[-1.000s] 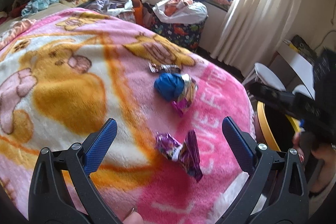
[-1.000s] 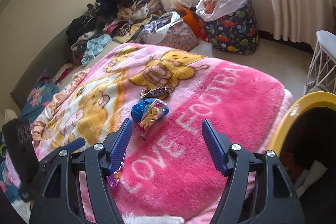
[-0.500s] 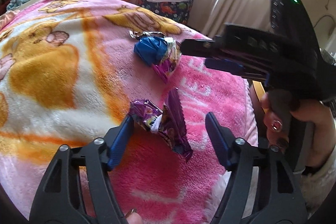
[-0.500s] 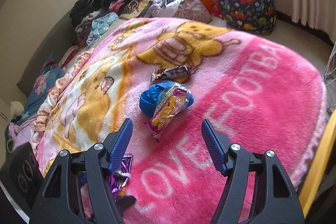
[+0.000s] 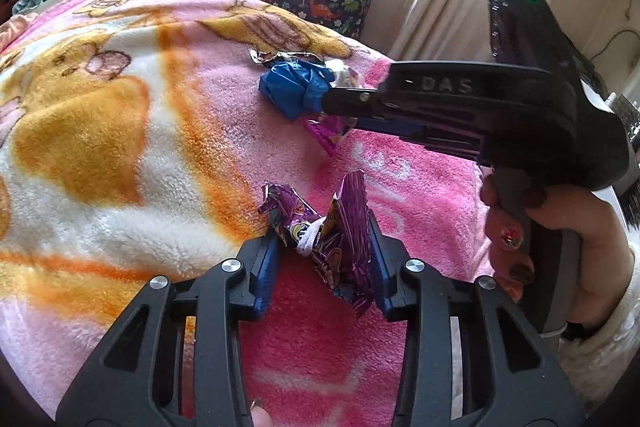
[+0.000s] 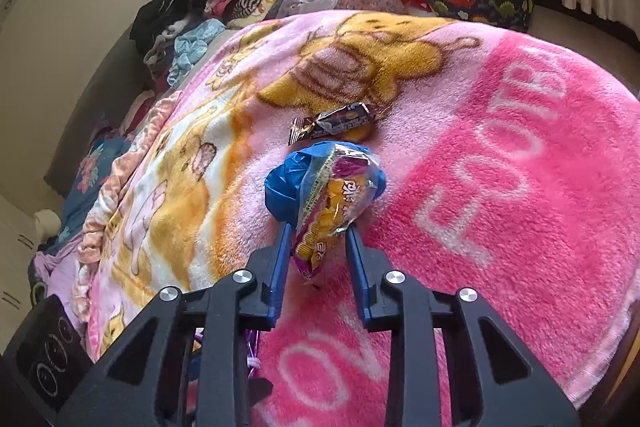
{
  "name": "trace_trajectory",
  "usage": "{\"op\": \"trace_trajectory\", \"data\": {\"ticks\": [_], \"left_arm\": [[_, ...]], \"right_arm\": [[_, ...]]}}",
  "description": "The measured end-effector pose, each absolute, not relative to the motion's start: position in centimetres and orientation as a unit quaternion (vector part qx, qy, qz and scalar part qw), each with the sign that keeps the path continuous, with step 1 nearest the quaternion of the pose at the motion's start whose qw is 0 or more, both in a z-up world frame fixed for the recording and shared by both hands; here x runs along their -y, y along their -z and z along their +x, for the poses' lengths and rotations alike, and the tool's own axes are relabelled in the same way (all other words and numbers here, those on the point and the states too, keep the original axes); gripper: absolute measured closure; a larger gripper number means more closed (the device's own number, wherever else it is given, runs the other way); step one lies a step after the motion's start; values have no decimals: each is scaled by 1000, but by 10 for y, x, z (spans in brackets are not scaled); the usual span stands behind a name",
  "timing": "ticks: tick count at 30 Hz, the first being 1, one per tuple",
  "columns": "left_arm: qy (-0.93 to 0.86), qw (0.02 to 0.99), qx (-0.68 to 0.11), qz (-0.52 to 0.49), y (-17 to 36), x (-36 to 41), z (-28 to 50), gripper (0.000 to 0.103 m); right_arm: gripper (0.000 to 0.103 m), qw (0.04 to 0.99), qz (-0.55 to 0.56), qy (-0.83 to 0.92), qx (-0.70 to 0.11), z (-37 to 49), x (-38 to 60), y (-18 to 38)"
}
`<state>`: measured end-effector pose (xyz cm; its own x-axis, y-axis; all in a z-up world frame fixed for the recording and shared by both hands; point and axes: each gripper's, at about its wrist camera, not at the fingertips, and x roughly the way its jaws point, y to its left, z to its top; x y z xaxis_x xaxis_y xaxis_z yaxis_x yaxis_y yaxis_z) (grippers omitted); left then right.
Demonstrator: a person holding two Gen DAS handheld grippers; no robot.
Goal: Collect trash
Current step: 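Grasp the purple wrapper with the left tool while the right tool grasps the blue-and-yellow snack bag, then carry the purple wrapper and snack bag over the yellow bin with both tools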
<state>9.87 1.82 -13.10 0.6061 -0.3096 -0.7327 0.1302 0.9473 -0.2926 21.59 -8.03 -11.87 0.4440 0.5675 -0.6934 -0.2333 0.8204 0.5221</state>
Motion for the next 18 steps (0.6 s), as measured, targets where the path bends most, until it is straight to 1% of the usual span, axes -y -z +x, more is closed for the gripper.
{"op": "trace_trajectory", "data": {"ticks": [1,2,18], "left_arm": [[125,890,-426,-105,130,-17,99,73],[126,890,-426,-105,130,-15,99,74],[158,898,-403,-77,105,24,96,74]], "right_arm": [[78,833,179,-240,-466,213,84,117],[80,835,179,-239,-463,210,88,115],[81,875,180,-189,-408,156,163,85]]}}
